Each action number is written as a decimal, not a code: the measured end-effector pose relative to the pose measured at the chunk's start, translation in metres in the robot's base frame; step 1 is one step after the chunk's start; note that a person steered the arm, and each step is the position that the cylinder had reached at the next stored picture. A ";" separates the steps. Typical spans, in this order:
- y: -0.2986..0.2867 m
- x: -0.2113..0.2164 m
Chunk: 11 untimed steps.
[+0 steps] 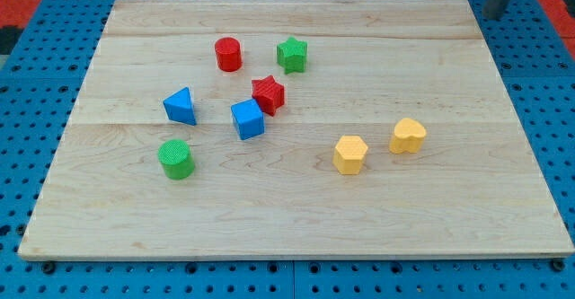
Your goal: Push the yellow heart to the bottom right of the yellow hexagon
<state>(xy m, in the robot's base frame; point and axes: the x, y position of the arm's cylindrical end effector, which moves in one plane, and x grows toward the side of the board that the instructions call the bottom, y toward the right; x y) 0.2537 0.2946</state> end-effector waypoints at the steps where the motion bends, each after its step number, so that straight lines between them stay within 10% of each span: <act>1: -0.085 0.060; 5: -0.136 0.207; 11: -0.140 0.287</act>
